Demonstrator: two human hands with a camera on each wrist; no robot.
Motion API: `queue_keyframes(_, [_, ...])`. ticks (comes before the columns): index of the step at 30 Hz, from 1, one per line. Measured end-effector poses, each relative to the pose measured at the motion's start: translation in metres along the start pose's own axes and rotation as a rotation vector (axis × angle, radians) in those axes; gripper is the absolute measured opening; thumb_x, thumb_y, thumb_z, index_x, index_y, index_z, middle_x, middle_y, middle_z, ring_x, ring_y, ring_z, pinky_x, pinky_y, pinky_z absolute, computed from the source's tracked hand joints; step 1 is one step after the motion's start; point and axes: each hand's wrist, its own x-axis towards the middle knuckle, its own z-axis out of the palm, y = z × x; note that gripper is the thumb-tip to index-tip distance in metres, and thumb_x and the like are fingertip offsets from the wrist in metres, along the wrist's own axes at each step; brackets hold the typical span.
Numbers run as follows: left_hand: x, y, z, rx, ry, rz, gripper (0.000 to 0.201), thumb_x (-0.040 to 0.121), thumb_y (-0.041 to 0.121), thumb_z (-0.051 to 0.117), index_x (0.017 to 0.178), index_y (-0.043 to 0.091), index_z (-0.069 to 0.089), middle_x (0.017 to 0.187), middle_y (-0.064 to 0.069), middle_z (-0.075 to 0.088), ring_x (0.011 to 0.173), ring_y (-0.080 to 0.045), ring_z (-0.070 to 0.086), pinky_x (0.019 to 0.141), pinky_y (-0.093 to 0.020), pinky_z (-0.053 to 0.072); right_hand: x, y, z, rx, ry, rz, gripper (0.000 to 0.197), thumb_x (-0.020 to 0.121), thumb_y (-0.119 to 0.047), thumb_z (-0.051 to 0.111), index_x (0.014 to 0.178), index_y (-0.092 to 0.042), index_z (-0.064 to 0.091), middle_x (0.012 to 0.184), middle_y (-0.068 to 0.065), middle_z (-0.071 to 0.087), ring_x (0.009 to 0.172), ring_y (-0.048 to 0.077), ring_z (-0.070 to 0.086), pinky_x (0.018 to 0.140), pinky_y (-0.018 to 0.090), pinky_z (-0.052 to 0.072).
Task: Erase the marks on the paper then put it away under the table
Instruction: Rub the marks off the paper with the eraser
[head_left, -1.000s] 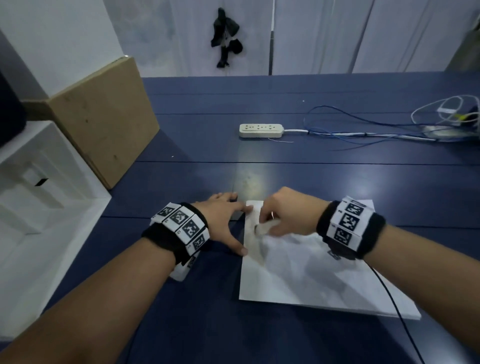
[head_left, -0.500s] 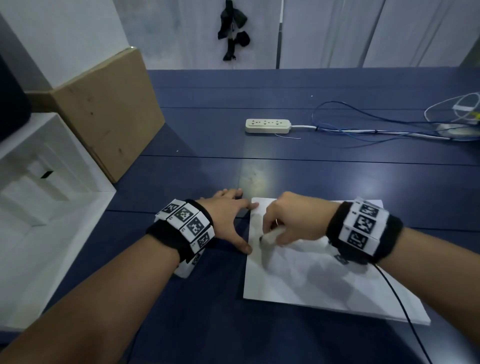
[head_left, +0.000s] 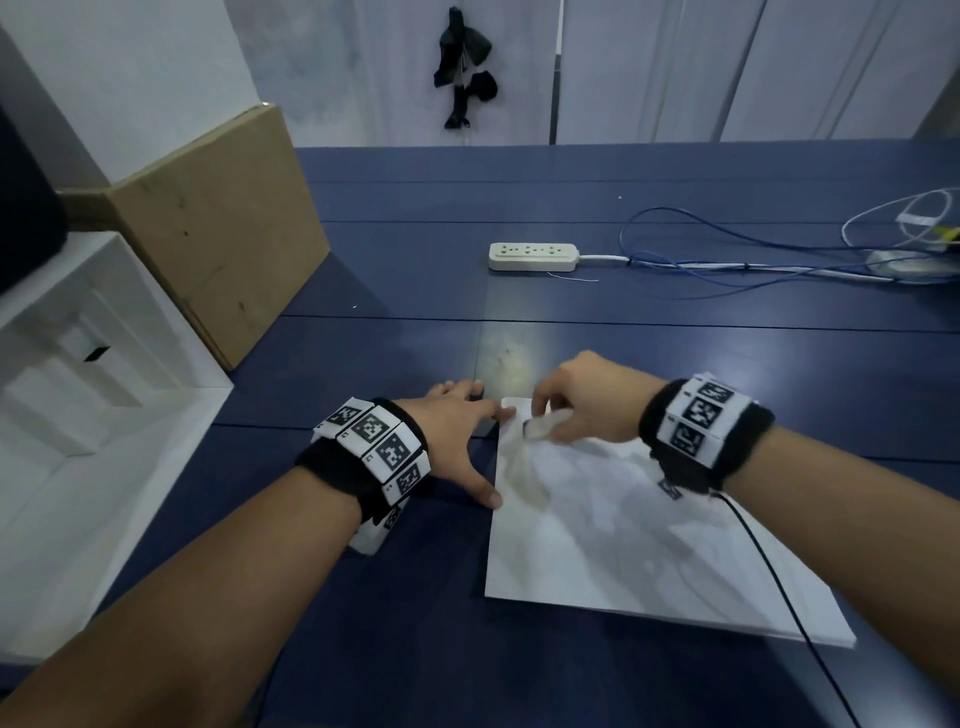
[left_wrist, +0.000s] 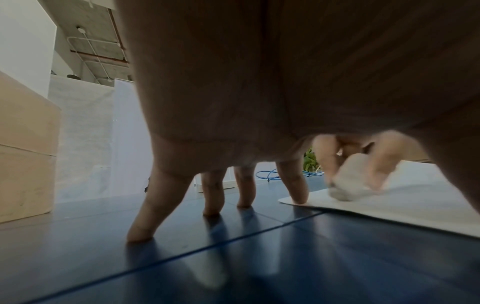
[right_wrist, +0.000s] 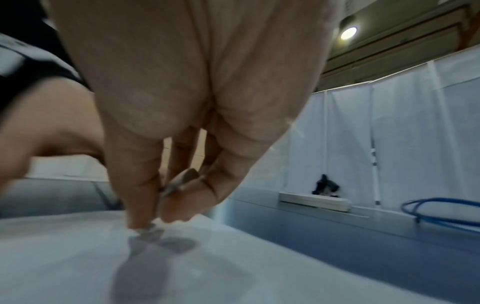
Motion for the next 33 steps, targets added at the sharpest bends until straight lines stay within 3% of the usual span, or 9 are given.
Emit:
queue_keyframes(3, [0.0, 0.0, 0.0, -0.005, -0.003, -0.002, 0.117, 0.055, 0.072, 0.079, 0.151, 0.041, 0.02, 0.162, 0.005, 0.004, 0.148, -0.028, 0.004, 0.115, -0.055, 0.025, -0.001, 0.005, 0.0, 0.007, 0.018, 0.019, 0.025, 0.082, -0.025, 0.074, 0.107, -0.021, 0.072, 0.08, -0.008, 0.057, 0.084, 0.02, 0.063, 0.071, 0.028, 0.05])
queue_keyframes(8, [0.001, 0.0, 0.001, -0.009, 0.001, 0.013, 0.117, 0.056, 0.071, 0.08, 0.151, 0.039, 0.02, 0.161, 0.001, 0.004, 0.148, -0.028, 0.004, 0.116, -0.053, 0.024, -0.026, -0.015, 0.011, 0.029, -0.258, -0.111, 0.026, 0.075, -0.025, 0.078, 0.1, -0.03, 0.073, 0.076, -0.011, 0.062, 0.075, 0.013, 0.061, 0.072, 0.03, 0.054])
queue_keyframes(12, [-0.001, 0.002, -0.001, 0.003, -0.004, 0.008, 0.115, 0.057, 0.071, 0.079, 0.15, 0.038, 0.022, 0.161, 0.0, 0.005, 0.148, -0.028, 0.006, 0.116, -0.053, 0.025, 0.002, 0.007, -0.001, 0.054, -0.026, 0.026, 0.02, 0.08, -0.019, 0.073, 0.1, -0.022, 0.072, 0.072, -0.01, 0.061, 0.072, 0.023, 0.068, 0.066, 0.03, 0.052])
queue_keyframes(15, [-0.001, 0.001, -0.002, 0.0, -0.005, 0.005, 0.115, 0.057, 0.07, 0.08, 0.15, 0.038, 0.022, 0.161, 0.001, 0.005, 0.148, -0.029, 0.005, 0.116, -0.053, 0.025, 0.001, 0.011, 0.002, 0.068, 0.011, 0.037, 0.02, 0.081, -0.022, 0.073, 0.101, -0.024, 0.071, 0.076, -0.008, 0.063, 0.068, 0.015, 0.061, 0.068, 0.031, 0.053])
queue_keyframes(20, [0.001, 0.001, -0.001, -0.005, -0.012, 0.005, 0.118, 0.056, 0.071, 0.08, 0.151, 0.038, 0.019, 0.161, 0.001, 0.004, 0.148, -0.028, 0.004, 0.116, -0.053, 0.025, -0.026, -0.009, 0.012, 0.078, -0.294, -0.075, 0.026, 0.076, -0.023, 0.077, 0.1, -0.029, 0.072, 0.079, -0.007, 0.069, 0.074, 0.02, 0.07, 0.07, 0.032, 0.057])
queue_keyframes(23, [0.0, 0.003, -0.002, 0.008, -0.008, 0.01, 0.117, 0.056, 0.071, 0.079, 0.151, 0.037, 0.021, 0.161, 0.001, 0.005, 0.147, -0.029, 0.006, 0.116, -0.052, 0.026, -0.004, 0.002, 0.004, 0.055, -0.121, -0.028, 0.019, 0.08, -0.02, 0.074, 0.098, -0.025, 0.072, 0.07, -0.008, 0.066, 0.069, 0.02, 0.07, 0.069, 0.032, 0.058])
queue_keyframes(27, [-0.002, 0.003, -0.003, 0.011, -0.009, 0.008, 0.116, 0.057, 0.071, 0.079, 0.152, 0.037, 0.021, 0.161, 0.001, 0.006, 0.147, -0.03, 0.007, 0.116, -0.053, 0.025, 0.008, 0.018, 0.0, 0.089, 0.046, 0.081, 0.016, 0.08, -0.02, 0.073, 0.095, -0.024, 0.071, 0.077, -0.008, 0.067, 0.068, 0.019, 0.069, 0.071, 0.038, 0.06])
queue_keyframes(30, [-0.002, 0.001, -0.001, -0.004, 0.0, 0.018, 0.115, 0.058, 0.07, 0.079, 0.152, 0.038, 0.02, 0.161, 0.002, 0.005, 0.148, -0.028, 0.005, 0.117, -0.052, 0.024, -0.014, 0.001, 0.007, 0.11, -0.146, -0.014, 0.018, 0.079, -0.02, 0.074, 0.096, -0.025, 0.073, 0.067, -0.009, 0.067, 0.064, 0.015, 0.07, 0.069, 0.033, 0.059])
queue_keyframes(33, [-0.002, -0.001, 0.002, 0.005, -0.015, 0.003, 0.117, 0.057, 0.075, 0.076, 0.152, 0.046, 0.013, 0.162, 0.008, -0.003, 0.15, -0.025, -0.007, 0.111, -0.07, 0.017, -0.02, -0.011, 0.01, 0.119, -0.243, -0.064, 0.018, 0.079, -0.022, 0.075, 0.096, -0.027, 0.072, 0.071, -0.006, 0.069, 0.062, 0.015, 0.07, 0.068, 0.033, 0.059])
